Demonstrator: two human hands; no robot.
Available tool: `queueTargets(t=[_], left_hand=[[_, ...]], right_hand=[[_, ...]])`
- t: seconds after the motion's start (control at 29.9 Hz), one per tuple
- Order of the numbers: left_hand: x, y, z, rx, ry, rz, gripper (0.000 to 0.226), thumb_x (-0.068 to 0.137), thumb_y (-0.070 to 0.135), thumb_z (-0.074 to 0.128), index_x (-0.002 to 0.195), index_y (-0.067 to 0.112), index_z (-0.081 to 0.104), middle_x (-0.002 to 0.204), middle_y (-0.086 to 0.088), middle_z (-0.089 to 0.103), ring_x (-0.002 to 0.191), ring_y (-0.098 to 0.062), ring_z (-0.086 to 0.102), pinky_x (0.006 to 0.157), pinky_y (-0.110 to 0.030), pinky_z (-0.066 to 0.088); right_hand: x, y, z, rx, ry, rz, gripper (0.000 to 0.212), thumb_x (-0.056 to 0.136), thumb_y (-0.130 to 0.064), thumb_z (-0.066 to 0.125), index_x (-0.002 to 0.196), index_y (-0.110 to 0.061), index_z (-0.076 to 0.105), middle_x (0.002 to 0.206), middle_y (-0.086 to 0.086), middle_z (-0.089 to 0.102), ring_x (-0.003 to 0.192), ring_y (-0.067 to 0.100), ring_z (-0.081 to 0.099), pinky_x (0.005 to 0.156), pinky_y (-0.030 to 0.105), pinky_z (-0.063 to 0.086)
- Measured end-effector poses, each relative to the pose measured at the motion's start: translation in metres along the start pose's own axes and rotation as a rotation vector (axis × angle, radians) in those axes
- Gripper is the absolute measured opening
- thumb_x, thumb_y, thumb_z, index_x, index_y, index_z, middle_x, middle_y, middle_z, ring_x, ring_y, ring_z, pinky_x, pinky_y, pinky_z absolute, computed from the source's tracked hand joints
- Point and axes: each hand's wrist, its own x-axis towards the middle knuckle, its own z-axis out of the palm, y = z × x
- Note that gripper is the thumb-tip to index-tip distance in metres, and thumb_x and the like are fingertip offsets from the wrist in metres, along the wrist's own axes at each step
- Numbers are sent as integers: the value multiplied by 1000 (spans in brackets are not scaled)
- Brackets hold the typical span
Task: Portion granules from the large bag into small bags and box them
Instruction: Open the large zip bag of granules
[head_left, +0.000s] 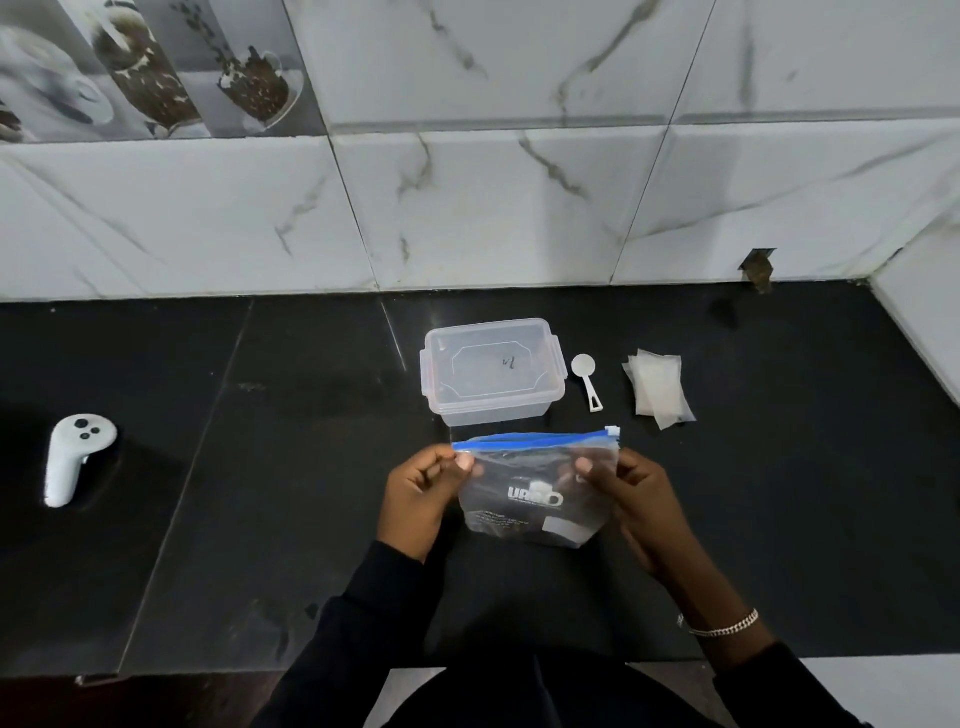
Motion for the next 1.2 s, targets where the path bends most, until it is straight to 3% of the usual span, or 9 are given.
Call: queueTargets(t=[0.13, 0.3, 0.5, 0.67, 0.74, 0.84, 0.94, 1.07, 1.2], left_hand=[[2, 19, 1, 32, 20, 107, 13, 88, 3, 66, 97, -5, 69, 89, -21, 74, 84, -22, 71, 79, -27, 56], [3, 19, -4, 75, 110, 128, 6, 90, 3, 64, 85, 2, 68, 75, -11, 74, 73, -17, 70, 71, -23, 55], [-2, 17, -10, 101, 138, 103, 6, 90, 4, 65, 85, 2, 67, 72, -15, 71, 73, -31, 70, 69, -32, 53], [-2, 34, -10, 212, 123, 102, 23, 86, 8, 69, 106, 18, 67, 83, 1, 72, 82, -15, 70, 78, -28, 53], [-2, 43, -8, 346, 191, 173, 29, 81, 24, 70, 109, 29, 64, 93, 11, 69, 91, -9, 67, 82, -29, 52], [-1, 63, 4, 639, 258, 436, 28, 83, 30, 70, 110, 25, 63, 107, 13, 62, 107, -13, 58, 87, -29, 47], [8, 79, 29, 810, 101, 664, 22, 86, 30, 72, 105, 19, 68, 103, 10, 64, 105, -15, 55, 90, -28, 44], [27, 76, 68, 966, -258, 672, 23, 89, 37, 65, 105, 21, 70, 98, 8, 66, 98, -15, 56, 83, -37, 49], [41, 68, 92, 1153, -437, 714, 24, 89, 41, 59, 103, 22, 68, 94, 7, 66, 91, -17, 56, 76, -39, 49]], right_hand=[[2, -14, 2, -79, -18, -107, 20, 82, -6, 73, 100, 1, 74, 92, 20, 77, 85, 28, 74, 82, 38, 62], [4, -20, 0, -77, -21, -168, 24, 86, 1, 71, 110, -1, 71, 94, 16, 78, 84, 22, 75, 75, 26, 59], [9, -17, -8, -71, 73, -166, 15, 84, -3, 72, 99, -2, 73, 86, 15, 78, 78, 22, 74, 71, 32, 60], [10, -21, -7, -101, 42, -231, 12, 89, -5, 68, 96, 2, 74, 85, 23, 75, 78, 31, 73, 74, 41, 61], [11, -22, -6, -103, 41, -241, 12, 89, -2, 68, 97, 3, 74, 85, 22, 75, 77, 31, 73, 73, 41, 61], [10, -24, -5, -79, 45, -236, 11, 88, 2, 67, 98, 5, 72, 83, 23, 75, 75, 32, 73, 71, 40, 61], [8, -27, -6, -72, 41, -243, 11, 89, 2, 66, 98, 5, 72, 85, 25, 74, 78, 39, 73, 71, 42, 60], [6, -31, -7, -150, 11, -269, 11, 92, 1, 64, 97, 1, 74, 86, 19, 75, 80, 37, 73, 70, 39, 60], [5, -36, -5, -194, -16, -316, 14, 92, 5, 63, 95, 2, 76, 85, 15, 75, 75, 25, 73, 66, 31, 59]])
